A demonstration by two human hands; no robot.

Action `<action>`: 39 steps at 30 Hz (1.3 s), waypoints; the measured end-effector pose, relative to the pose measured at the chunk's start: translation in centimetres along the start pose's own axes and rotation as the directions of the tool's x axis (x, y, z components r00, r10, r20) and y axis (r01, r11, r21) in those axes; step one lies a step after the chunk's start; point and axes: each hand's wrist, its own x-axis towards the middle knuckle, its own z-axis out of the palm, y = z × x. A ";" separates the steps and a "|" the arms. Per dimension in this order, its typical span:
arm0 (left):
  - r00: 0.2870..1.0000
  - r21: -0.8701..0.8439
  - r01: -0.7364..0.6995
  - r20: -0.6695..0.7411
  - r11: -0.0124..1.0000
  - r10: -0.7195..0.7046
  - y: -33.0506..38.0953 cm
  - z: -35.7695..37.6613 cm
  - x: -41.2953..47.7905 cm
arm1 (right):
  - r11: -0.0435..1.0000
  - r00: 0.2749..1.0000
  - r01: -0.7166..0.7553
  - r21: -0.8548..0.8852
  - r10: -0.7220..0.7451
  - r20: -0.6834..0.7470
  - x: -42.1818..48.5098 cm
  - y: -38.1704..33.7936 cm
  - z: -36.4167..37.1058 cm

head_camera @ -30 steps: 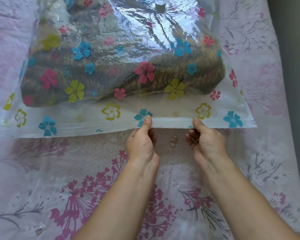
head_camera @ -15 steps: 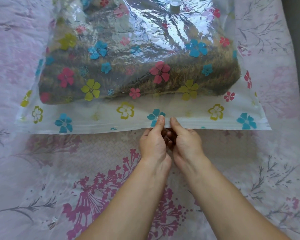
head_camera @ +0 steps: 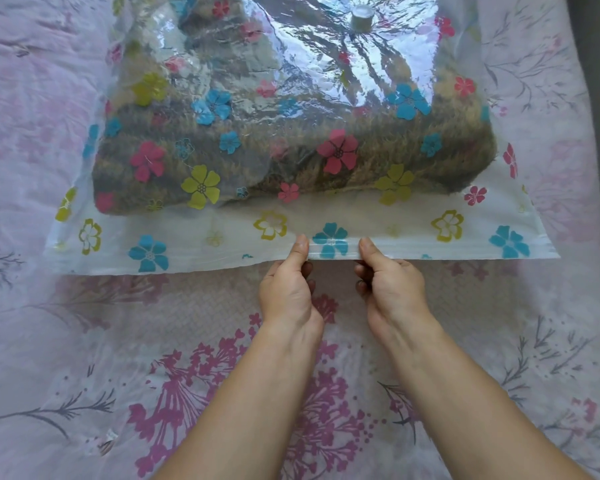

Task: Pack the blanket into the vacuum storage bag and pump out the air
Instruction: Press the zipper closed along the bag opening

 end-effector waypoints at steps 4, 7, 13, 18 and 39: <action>1.000 -0.002 -0.014 -0.017 1.000 0.014 0.7 -1.3 0.3 | 1.000 0.999 -0.001 0.024 0.002 -0.033 0.2 -0.4 -0.9; 0.999 -0.063 -0.012 -0.040 0.998 0.010 1.3 -2.3 0.6 | 0.999 0.998 -0.007 0.051 0.011 -0.063 0.1 -0.4 -1.0; 1.000 -0.111 0.003 0.000 0.994 -0.004 1.9 -3.2 0.5 | 0.991 0.997 -0.052 0.123 0.059 -0.056 -0.9 0.5 0.0; 0.997 -0.124 0.054 0.057 0.991 -0.047 2.0 -3.5 0.8 | 0.982 0.984 -0.150 0.118 0.137 0.115 -2.9 3.1 3.9; 0.999 -0.148 0.033 -0.024 0.988 -0.037 5.0 -6.4 2.3 | 0.997 0.998 -0.064 0.038 0.063 0.019 -4.2 4.7 7.5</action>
